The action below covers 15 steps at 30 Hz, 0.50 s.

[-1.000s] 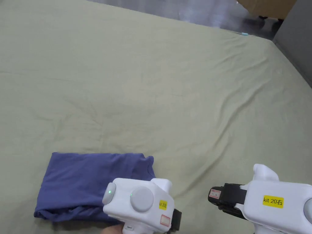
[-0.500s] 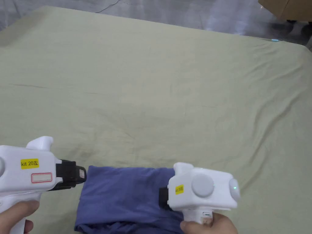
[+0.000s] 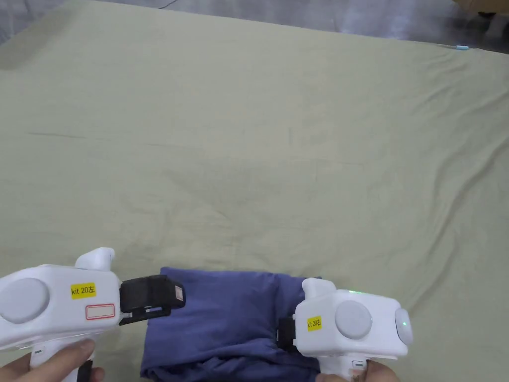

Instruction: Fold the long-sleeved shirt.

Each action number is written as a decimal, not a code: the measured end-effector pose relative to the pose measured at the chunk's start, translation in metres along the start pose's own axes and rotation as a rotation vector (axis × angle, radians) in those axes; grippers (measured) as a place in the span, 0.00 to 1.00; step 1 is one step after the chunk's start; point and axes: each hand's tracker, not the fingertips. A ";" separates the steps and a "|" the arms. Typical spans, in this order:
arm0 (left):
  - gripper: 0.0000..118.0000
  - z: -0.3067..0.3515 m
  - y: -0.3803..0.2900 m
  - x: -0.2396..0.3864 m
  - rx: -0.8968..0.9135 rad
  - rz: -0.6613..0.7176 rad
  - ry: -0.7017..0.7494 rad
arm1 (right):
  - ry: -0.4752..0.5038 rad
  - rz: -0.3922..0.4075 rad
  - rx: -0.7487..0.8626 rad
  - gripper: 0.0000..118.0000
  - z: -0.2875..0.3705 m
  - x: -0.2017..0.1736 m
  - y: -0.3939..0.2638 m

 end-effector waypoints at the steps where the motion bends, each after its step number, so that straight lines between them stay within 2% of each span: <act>1: 0.99 -0.001 0.000 0.000 -0.032 0.007 -0.032 | 0.007 -0.007 0.001 0.00 -0.001 0.001 0.000; 4: 0.99 -0.030 0.013 -0.020 -0.185 0.084 -0.130 | 0.029 -0.026 0.004 0.00 0.000 0.006 -0.001; 7: 0.96 -0.053 0.005 -0.023 -0.260 0.205 -0.323 | 0.072 -0.070 0.014 0.00 -0.001 0.013 -0.003; 8: 0.95 -0.058 0.004 -0.024 -0.265 0.233 -0.345 | 0.091 -0.090 0.018 0.00 0.000 0.016 -0.004; 9: 0.95 -0.058 0.005 -0.024 -0.238 0.205 -0.291 | 0.100 -0.098 0.021 0.00 0.000 0.017 -0.005; 11: 0.92 -0.058 0.009 -0.025 -0.243 0.183 -0.293 | 0.114 -0.106 0.025 0.00 0.001 0.019 -0.007; 12: 0.77 -0.052 0.009 -0.024 -0.224 0.154 -0.284 | 0.119 -0.111 0.025 0.00 0.003 0.019 -0.007; 14: 0.02 -0.044 0.008 -0.021 -0.179 0.063 -0.207 | 0.119 -0.122 0.021 0.00 0.007 0.017 -0.006; 15: 0.02 -0.041 0.002 -0.022 -0.193 0.095 -0.226 | 0.117 -0.123 0.019 0.00 0.009 0.016 -0.005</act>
